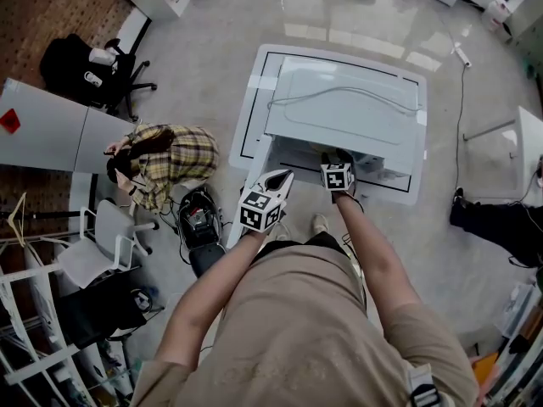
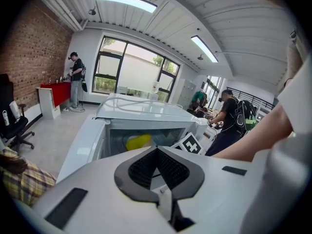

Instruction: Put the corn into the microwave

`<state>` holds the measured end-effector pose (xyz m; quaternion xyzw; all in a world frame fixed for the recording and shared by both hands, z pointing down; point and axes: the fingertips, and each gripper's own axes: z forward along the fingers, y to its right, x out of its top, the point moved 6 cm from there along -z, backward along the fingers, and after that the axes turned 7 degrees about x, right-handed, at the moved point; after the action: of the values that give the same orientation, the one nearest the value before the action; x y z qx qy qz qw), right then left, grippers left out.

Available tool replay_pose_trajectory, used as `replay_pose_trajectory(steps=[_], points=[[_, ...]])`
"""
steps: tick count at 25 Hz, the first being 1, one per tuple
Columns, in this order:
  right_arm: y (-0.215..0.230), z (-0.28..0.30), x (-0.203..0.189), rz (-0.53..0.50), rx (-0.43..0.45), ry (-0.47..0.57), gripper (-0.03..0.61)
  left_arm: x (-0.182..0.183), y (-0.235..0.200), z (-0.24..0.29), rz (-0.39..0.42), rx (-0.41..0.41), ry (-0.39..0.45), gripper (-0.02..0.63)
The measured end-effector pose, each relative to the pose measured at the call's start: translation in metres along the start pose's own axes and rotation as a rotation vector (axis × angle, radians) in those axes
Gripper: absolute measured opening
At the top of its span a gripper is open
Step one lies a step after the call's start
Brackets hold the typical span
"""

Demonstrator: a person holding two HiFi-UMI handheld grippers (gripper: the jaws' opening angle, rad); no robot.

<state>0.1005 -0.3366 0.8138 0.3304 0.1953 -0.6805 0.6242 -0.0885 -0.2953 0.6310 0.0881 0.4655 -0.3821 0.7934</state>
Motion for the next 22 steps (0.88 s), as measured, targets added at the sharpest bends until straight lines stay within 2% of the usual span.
replay_pose_trajectory(steps=[5,15,22], points=[[0.005,-0.003,0.003,-0.010,0.003,-0.007,0.183,0.000,0.005,-0.002,0.001,-0.008,0.006,0.005],[-0.019,-0.070,-0.003,0.001,0.082,0.101,0.183,0.006,0.008,-0.011,0.003,-0.051,0.044,0.005],[-0.048,-0.163,0.019,0.084,0.120,0.260,0.183,0.036,0.009,-0.045,-0.058,-0.110,0.182,0.005]])
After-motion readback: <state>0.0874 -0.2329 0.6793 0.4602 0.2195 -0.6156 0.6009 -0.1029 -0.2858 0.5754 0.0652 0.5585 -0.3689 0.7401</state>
